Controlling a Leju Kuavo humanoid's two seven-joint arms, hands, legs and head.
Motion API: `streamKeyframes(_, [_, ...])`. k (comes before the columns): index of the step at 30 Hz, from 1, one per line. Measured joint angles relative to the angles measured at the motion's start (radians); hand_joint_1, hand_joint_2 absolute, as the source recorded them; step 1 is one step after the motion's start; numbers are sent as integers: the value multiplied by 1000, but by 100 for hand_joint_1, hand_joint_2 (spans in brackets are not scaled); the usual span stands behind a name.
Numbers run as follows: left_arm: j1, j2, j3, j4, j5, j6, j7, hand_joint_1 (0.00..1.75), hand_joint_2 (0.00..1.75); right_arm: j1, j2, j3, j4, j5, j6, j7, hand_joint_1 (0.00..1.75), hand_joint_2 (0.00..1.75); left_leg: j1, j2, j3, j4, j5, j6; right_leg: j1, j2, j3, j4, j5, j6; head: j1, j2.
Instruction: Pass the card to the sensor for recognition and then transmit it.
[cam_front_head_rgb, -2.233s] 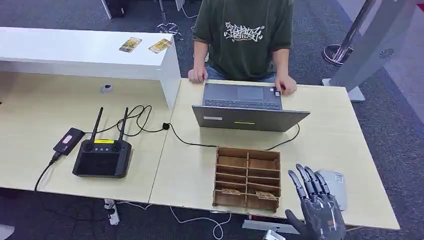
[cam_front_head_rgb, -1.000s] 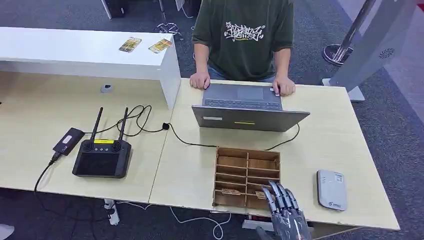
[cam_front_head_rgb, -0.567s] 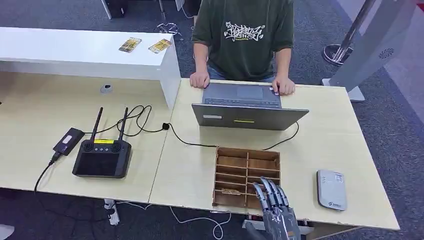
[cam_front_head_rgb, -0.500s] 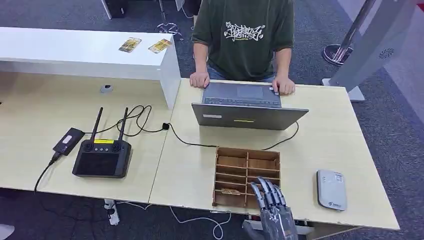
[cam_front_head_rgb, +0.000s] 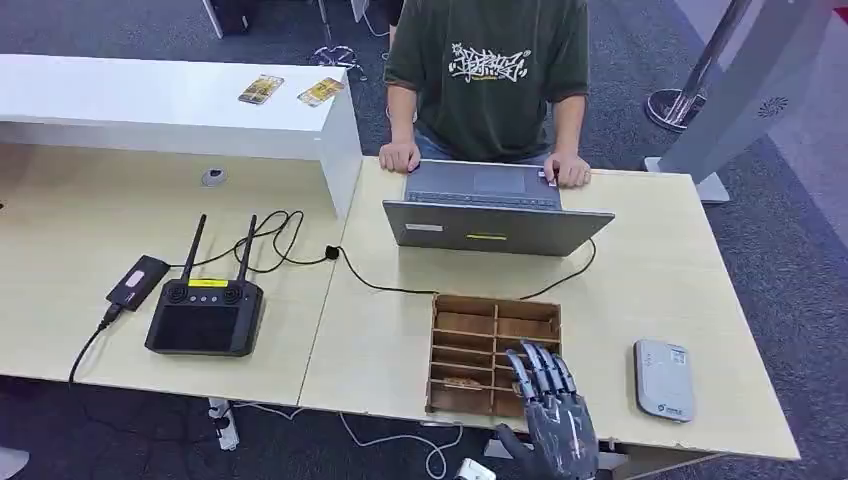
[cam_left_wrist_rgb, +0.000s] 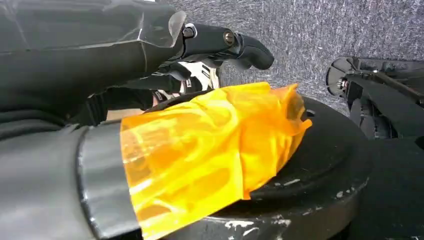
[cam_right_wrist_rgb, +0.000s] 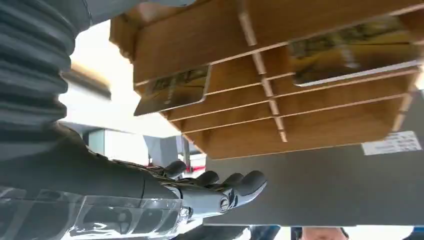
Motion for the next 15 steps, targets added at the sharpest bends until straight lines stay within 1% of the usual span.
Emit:
streamKeyframes(6, [0, 0, 0, 0, 0, 2, 0, 0, 0, 5, 0, -29, 4, 57, 21, 16, 0, 175, 0, 0, 0, 0, 0, 0, 0, 0, 0, 0, 0, 0, 0, 0])
streamKeyframes(11, [0, 0, 0, 0, 0, 1, 0, 0, 0, 9, -3, -37, 4, 71, 30, 21, 0, 175, 0, 0, 0, 0, 0, 0, 0, 0, 0, 0, 0, 0, 0, 0])
streamKeyframes(15, [0, 0, 0, 0, 1, 1, -2, 0, 0, 14, -18, -46, -10, 87, 56, 29, 0, 175, 0, 0, 0, 0, 0, 0, 0, 0, 0, 0, 0, 0, 0, 0])
